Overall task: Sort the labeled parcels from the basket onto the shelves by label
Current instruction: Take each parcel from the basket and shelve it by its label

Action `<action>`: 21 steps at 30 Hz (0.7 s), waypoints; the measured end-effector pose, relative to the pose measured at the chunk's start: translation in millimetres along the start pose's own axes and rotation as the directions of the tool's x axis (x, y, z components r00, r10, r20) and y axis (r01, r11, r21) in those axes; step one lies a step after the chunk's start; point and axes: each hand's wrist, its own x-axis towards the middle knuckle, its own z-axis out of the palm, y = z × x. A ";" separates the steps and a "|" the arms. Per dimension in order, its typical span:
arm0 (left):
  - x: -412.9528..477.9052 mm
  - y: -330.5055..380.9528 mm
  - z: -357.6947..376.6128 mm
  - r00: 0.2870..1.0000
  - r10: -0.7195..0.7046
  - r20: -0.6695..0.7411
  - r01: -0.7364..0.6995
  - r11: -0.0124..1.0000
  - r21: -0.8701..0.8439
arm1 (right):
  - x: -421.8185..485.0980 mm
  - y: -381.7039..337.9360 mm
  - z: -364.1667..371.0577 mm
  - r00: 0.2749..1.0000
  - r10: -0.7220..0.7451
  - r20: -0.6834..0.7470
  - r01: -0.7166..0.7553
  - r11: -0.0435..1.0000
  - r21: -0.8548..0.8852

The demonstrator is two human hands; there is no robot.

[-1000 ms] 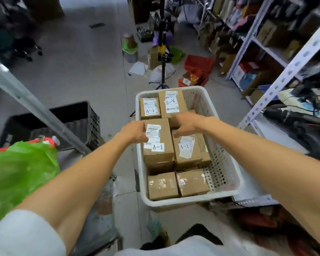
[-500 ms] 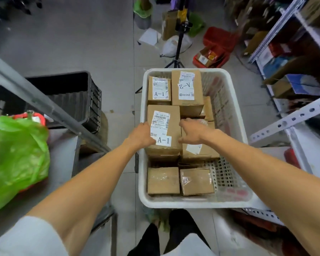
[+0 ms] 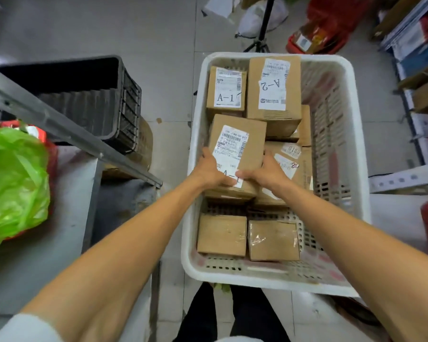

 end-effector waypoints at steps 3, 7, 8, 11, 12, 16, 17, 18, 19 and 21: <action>7.1 -10.1 -0.9 1.000 0.014 -0.006 -0.015 0.988 -0.154 | 7.5 7.1 3.3 1.000 0.014 0.014 -0.015 0.994 0.111; 6.3 -11.8 4.9 1.000 0.025 0.006 -0.022 0.955 -0.296 | 8.3 13.5 10.1 1.000 0.007 0.008 -0.009 0.968 0.250; 3.2 -9.6 7.6 1.000 0.023 -0.007 -0.024 0.954 -0.299 | 5.4 13.7 11.2 1.000 0.011 -0.003 -0.010 0.949 0.316; -12.7 -1.1 10.6 0.999 0.023 -0.048 -0.036 0.961 -0.275 | -9.5 14.9 11.4 0.999 0.023 -0.035 -0.003 0.878 0.478; -20.6 3.1 7.7 0.998 0.020 -0.060 -0.035 0.963 -0.266 | -16.9 13.9 9.9 0.999 0.002 -0.038 0.017 0.875 0.484; -54.8 28.8 -11.7 0.997 -0.005 -0.074 -0.012 0.974 -0.225 | -49.4 -3.4 -8.9 0.998 -0.067 -0.016 0.067 0.870 0.489; -63.3 36.8 -14.7 0.998 0.002 -0.061 -0.015 0.977 -0.213 | -57.4 -9.8 -14.8 0.997 -0.081 -0.021 0.081 0.872 0.482; -71.2 43.8 -16.7 0.998 0.031 -0.050 -0.040 0.977 -0.209 | -65.3 -16.1 -20.6 0.994 -0.102 -0.037 0.108 0.879 0.465; -77.7 49.7 -18.2 0.997 0.065 -0.044 -0.073 0.975 -0.212 | -73.6 -21.8 -26.5 0.990 -0.130 -0.054 0.141 0.886 0.443; -93.5 60.1 -20.5 0.991 0.126 -0.048 -0.134 0.968 -0.214 | -91.4 -29.7 -38.6 0.980 -0.175 -0.093 0.198 0.888 0.414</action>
